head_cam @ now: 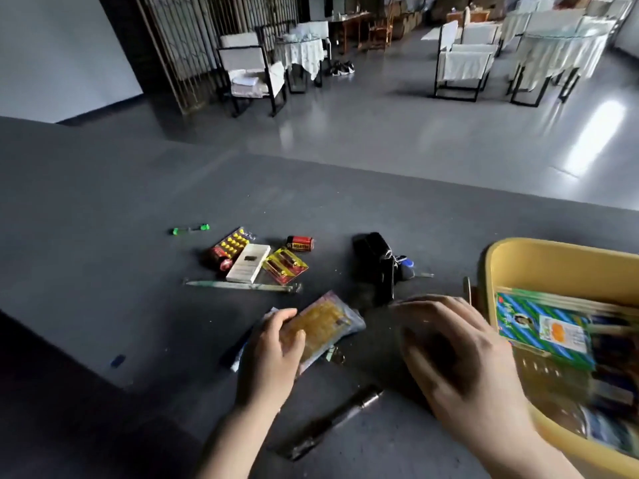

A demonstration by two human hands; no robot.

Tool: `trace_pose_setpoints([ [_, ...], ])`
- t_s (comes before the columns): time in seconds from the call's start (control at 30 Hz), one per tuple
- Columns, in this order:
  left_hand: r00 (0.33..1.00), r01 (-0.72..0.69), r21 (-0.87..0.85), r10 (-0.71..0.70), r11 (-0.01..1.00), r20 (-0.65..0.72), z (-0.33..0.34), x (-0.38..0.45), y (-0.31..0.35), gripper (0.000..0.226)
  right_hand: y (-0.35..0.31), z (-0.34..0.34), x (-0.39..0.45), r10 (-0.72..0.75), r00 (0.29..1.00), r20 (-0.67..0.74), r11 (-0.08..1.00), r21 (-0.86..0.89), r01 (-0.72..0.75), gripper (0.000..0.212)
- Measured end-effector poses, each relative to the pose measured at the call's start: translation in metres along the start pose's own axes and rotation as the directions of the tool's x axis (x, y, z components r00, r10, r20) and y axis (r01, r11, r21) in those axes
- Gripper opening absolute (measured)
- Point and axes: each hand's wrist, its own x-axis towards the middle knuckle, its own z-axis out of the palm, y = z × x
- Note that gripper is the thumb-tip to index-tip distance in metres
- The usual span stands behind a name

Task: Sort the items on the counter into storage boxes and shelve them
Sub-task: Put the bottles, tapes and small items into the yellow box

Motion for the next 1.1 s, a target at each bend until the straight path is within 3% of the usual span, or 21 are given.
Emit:
trace_pose_setpoints([
  [0.13, 0.985, -0.096, 0.085, 0.083, 0.992, 0.149, 0.013, 0.016, -0.014, 0.063, 0.004, 0.06, -0.015, 0.094, 0.983, 0.155, 0.995, 0.014, -0.097, 0.018],
  [0.27, 0.916, -0.182, 0.134, 0.119, 0.974, 0.384, 0.031, 0.029, -0.022, 0.099, 0.032, 0.091, -0.048, 0.146, 0.893, 0.426, 0.989, -0.083, -0.122, 0.024],
  [0.37, 0.869, -0.314, 0.267, 0.162, 0.911, 0.467, 0.036, 0.031, -0.036, 0.102, 0.044, 0.098, -0.065, 0.12, 0.816, 0.565, 0.991, -0.12, -0.063, 0.043],
  [0.47, 0.858, -0.373, 0.328, 0.188, 0.868, 0.479, 0.035, 0.03, -0.042, 0.097, 0.045, 0.101, -0.069, 0.105, 0.852, 0.513, 0.992, -0.118, -0.051, 0.034],
  [0.6, 0.885, -0.381, 0.306, 0.248, 0.872, 0.395, 0.035, 0.029, -0.039, 0.092, 0.044, 0.101, -0.066, 0.095, 0.843, 0.529, 0.995, -0.062, -0.073, 0.034],
  [0.73, 0.916, -0.269, 0.117, 0.217, 0.956, 0.336, 0.028, 0.028, -0.025, 0.09, 0.04, 0.089, -0.057, 0.086, 0.881, 0.465, 0.996, -0.013, -0.091, 0.03],
  [0.83, 0.943, -0.3, -0.001, 0.297, 0.954, 0.147, 0.02, 0.034, -0.005, 0.086, 0.029, 0.069, -0.046, 0.093, 0.925, 0.367, 0.988, 0.083, -0.132, 0.016],
  [0.93, 0.897, -0.443, -0.064, 0.442, 0.894, -0.021, 0.009, 0.052, 0.034, 0.081, 0.017, 0.037, -0.029, 0.116, 0.956, 0.271, 0.968, 0.185, -0.17, 0.008],
  [1.1, 0.774, -0.634, -0.17, 0.62, 0.755, -0.129, 0.008, 0.077, 0.126, 0.079, -0.006, -0.041, -0.01, 0.059, 0.992, 0.109, 0.985, 0.154, -0.076, 0.016],
])
